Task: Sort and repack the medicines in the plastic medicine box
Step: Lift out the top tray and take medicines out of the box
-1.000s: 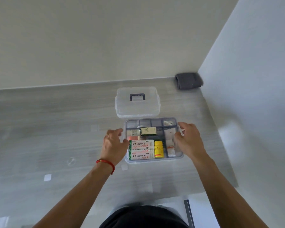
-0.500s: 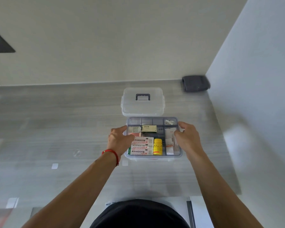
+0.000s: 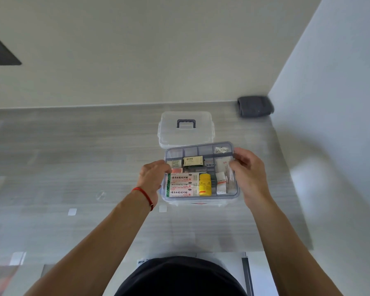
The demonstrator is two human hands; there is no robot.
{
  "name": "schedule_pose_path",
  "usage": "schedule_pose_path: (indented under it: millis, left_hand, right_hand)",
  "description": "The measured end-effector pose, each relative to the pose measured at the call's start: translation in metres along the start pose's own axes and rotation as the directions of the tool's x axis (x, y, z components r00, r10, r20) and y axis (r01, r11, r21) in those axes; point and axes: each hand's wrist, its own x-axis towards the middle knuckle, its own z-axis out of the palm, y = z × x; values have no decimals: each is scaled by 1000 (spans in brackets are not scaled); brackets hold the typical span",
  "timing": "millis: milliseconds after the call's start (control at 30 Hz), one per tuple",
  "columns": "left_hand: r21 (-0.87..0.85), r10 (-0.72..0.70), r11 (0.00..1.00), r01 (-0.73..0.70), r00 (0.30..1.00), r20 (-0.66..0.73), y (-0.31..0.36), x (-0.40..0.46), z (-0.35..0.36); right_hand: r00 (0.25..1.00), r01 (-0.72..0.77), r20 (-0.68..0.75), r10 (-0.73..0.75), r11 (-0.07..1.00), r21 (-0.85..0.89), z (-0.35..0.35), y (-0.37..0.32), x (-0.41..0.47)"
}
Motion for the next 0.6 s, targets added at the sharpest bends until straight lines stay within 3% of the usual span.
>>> schedule_pose_path:
  millis: [100,200,400,600]
  left_hand:
    - [13,17,1000,-17,1000,4,-1,0,0]
    - [-13,4,1000,-4,1000,-8,-1,3,0]
    - [-172,-135,976,132,991,-10,-3,19,-13]
    - [-161,-43,986,37,998,-36,0,13,-16]
  right_hand:
    - [999,1,42,-1,1000,-8,1,4,-4]
    - [1000,3,-18,-2,997,74,-1,4,-3]
    - [1000,-24,9,23,981,193,-4,0,1]
    - [997,-38,-51,51,972,233,-9,-1,4]
